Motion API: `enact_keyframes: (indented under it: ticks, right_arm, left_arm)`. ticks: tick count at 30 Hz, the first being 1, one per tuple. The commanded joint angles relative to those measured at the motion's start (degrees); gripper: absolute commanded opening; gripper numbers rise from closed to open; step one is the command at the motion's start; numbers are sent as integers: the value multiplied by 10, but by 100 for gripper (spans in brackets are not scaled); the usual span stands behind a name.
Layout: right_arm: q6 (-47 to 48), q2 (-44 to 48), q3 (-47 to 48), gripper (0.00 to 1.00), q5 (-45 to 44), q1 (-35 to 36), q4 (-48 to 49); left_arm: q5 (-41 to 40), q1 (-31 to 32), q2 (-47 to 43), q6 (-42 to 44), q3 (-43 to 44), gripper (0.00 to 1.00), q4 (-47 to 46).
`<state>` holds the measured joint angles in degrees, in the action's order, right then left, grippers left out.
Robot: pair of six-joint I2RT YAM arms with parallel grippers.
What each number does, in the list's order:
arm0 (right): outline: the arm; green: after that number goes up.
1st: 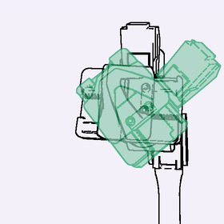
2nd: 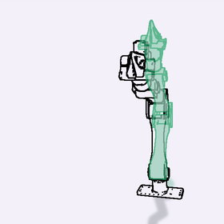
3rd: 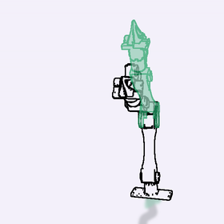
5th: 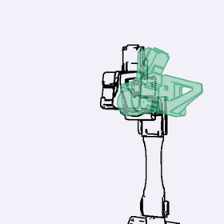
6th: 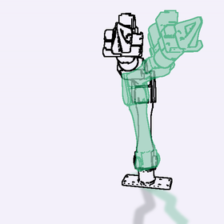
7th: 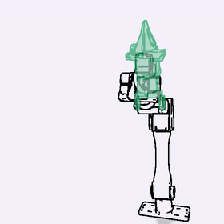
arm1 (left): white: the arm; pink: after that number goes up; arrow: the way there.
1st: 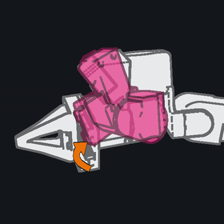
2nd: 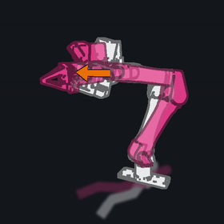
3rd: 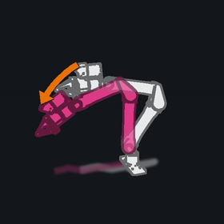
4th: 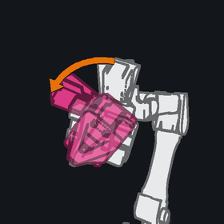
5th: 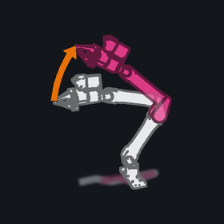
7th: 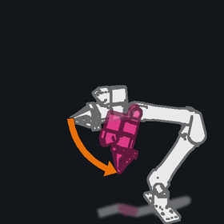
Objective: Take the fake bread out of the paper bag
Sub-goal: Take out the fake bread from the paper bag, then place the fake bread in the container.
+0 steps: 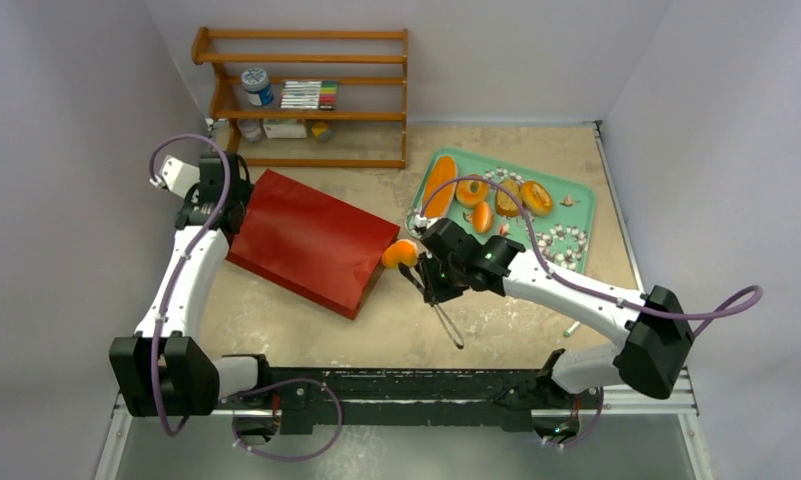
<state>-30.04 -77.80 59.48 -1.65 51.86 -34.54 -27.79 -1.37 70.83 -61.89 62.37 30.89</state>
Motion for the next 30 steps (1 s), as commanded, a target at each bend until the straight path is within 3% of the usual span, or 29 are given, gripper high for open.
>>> enact_keyframes:
  ticks: [1,12,16,21,30]
  right_arm:
    - [-34,23,12,5,-25,4,-18]
    - [-112,77,21,4,-78,-1,-62]
    - [-108,66,63,5,-116,-43,-53]
    - [-64,44,91,5,-124,-162,0]
    - [-54,27,80,6,-25,-377,107]
  left_arm:
    - [-11,3,6,10,-10,48,-45]
    - [-22,0,32,6,-19,48,-71]
    - [-7,0,44,-5,-23,48,-88]
    - [10,0,52,-10,-25,48,-102]
    - [25,0,48,18,-17,48,-97]
